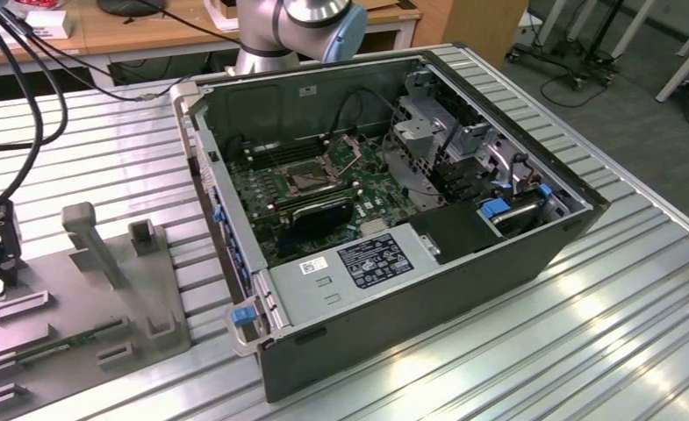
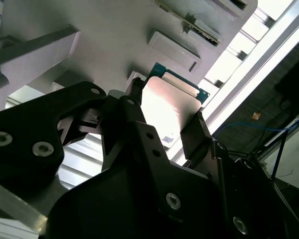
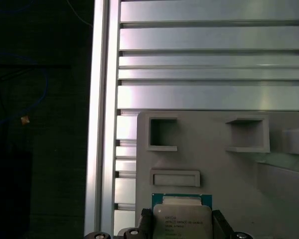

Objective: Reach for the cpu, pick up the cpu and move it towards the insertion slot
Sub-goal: 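Pick up the cpu and move it towards the insertion slot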

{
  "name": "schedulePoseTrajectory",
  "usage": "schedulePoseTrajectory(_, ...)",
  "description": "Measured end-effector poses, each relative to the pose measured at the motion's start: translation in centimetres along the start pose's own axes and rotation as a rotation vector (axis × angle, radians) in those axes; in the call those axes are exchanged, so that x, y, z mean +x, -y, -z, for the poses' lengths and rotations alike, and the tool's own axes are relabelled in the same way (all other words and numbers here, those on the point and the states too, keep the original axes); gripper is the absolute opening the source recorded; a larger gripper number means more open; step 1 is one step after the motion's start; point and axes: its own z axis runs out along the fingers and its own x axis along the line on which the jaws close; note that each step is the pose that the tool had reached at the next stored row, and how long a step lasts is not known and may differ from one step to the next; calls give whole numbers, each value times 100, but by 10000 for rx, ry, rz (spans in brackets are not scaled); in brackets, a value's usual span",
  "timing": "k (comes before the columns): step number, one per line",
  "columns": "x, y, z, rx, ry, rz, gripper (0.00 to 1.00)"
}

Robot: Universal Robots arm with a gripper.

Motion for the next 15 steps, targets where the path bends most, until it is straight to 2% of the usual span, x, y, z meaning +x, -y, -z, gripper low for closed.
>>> schedulePoseTrajectory(15,-2,-3,62,0,-1,0,55)
